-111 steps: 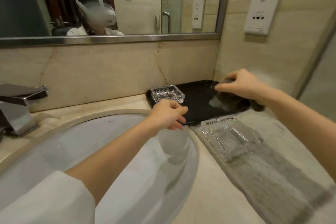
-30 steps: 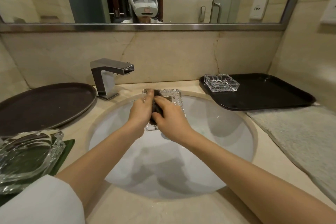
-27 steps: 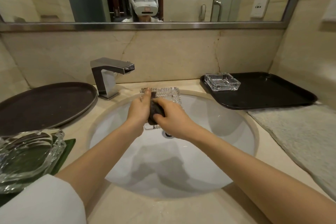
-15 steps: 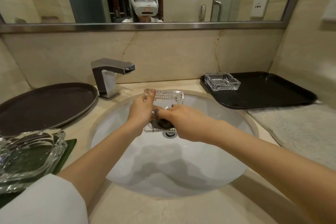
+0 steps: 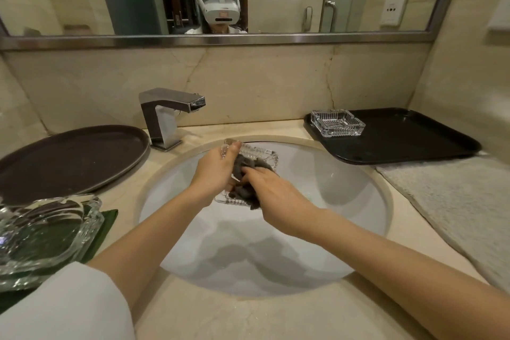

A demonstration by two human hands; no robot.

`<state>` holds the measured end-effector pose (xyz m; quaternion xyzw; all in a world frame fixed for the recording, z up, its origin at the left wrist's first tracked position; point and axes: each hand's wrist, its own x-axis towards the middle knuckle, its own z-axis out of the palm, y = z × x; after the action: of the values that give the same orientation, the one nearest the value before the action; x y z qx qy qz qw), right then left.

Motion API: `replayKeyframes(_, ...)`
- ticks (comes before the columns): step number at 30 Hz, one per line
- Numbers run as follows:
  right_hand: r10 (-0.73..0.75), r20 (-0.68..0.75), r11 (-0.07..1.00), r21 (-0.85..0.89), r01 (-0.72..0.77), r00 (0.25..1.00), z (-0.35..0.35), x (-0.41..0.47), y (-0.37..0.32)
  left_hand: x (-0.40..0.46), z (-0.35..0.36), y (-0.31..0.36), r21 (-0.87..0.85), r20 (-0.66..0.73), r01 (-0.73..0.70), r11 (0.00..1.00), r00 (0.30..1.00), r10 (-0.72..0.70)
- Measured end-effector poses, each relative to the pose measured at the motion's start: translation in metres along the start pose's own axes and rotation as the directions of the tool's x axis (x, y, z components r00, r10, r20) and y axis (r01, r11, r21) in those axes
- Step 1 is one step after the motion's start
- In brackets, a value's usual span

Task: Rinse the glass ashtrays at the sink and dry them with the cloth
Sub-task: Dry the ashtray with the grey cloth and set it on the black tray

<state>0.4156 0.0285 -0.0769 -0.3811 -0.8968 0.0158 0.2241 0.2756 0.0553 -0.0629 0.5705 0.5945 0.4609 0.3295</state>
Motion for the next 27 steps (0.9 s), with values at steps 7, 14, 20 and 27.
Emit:
replayKeyframes(7,0.119,-0.030,0.981,0.156,-0.113,0.992,-0.001,0.014,-0.011,0.001,0.000,0.008,-0.033,-0.011,-0.009,0.999,1.000,0.008)
replayKeyframes(14,0.035,0.101,0.964,0.261,-0.060,0.994,-0.016,0.015,-0.023,0.003,-0.011,0.010,0.037,-0.079,-0.016,0.999,0.997,0.019)
replayKeyframes(20,-0.221,0.223,0.878,-0.377,0.293,0.949,-0.021,0.003,0.002,-0.005,-0.009,0.016,0.060,0.008,-0.035,0.998,0.999,0.035)
replayKeyframes(27,-0.379,0.160,0.709,-0.583,0.397,0.911,-0.032,-0.001,0.035,-0.005,-0.008,0.020,0.021,0.227,0.111,0.994,0.967,-0.113)
